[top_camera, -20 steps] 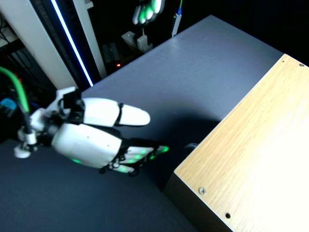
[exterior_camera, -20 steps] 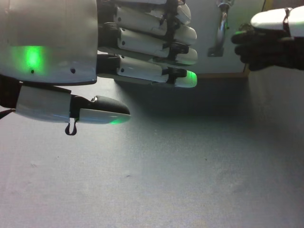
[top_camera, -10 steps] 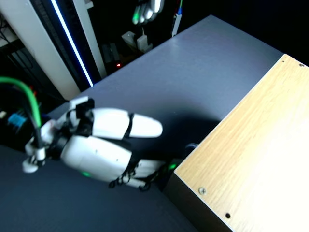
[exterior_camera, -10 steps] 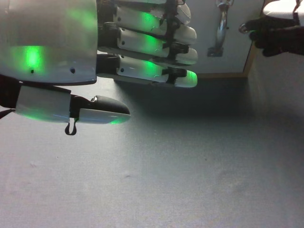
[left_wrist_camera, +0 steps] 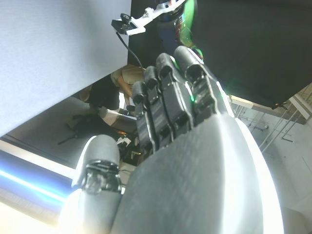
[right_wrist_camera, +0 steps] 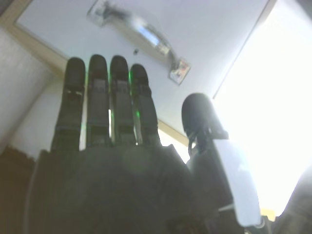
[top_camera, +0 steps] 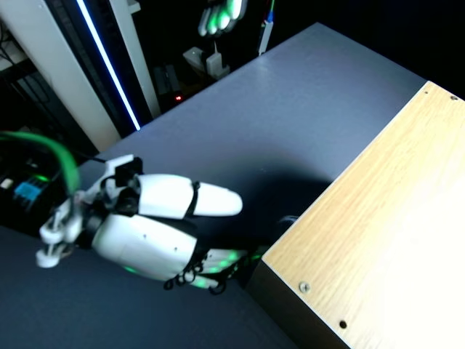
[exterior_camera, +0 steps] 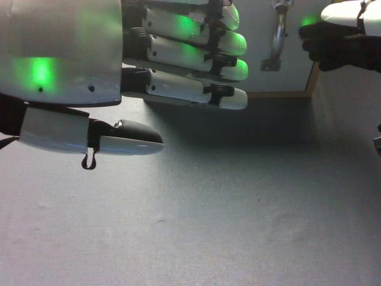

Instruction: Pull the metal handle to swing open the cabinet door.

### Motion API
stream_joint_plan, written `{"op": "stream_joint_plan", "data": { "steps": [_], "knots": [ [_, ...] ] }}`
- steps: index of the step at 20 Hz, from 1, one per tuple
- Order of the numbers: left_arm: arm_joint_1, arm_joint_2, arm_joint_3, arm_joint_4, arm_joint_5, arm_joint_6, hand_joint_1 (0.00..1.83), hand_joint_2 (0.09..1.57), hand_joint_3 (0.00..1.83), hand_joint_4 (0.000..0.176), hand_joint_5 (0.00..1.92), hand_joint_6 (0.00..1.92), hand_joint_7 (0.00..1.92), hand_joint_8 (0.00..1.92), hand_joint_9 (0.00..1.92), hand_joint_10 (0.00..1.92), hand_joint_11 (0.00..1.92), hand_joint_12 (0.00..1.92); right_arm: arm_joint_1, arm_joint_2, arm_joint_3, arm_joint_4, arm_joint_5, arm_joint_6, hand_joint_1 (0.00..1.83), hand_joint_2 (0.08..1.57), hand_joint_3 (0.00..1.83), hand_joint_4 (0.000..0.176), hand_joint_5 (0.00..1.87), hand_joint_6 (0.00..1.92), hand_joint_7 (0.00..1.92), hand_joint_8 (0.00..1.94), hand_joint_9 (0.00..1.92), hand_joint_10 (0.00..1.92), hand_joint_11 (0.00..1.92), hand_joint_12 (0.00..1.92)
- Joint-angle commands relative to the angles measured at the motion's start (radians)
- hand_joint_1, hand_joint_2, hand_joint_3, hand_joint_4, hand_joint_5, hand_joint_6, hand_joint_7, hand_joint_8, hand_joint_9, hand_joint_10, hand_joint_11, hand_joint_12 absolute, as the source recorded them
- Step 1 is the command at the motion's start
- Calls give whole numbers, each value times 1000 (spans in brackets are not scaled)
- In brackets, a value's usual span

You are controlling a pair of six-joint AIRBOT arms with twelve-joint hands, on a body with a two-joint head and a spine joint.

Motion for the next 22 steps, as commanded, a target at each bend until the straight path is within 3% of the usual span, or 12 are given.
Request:
{"op": "stream_joint_plan", "data": {
  "steps": [1, 12, 22],
  "knots": [
    [-8, 6, 0, -98, -24, 9, 0, 1571, 41, 0, 440, 9, 430, 8, 397, 9, 38, 820, 2, -1, 9, 27, 126, 5, 0, 1571, 52, 0, 380, 1, 383, 1, 348, 4, 0, 927],
    [-8, 6, 0, -98, -24, 9, 0, 1571, 70, 0, 437, 1, 433, 1, 402, 1, 35, 823, -13, -92, 59, 46, 158, 5, 0, 1571, 47, 0, 386, 4, 388, 0, 351, 1, 0, 926],
    [-8, 6, 0, -98, -25, 9, 0, 1571, 56, 0, 446, 2, 441, 2, 408, 3, 41, 821, -21, -72, 30, 43, 159, 5, 0, 1571, 43, 0, 367, 2, 380, 3, 343, 4, 0, 913]
  ]
}}
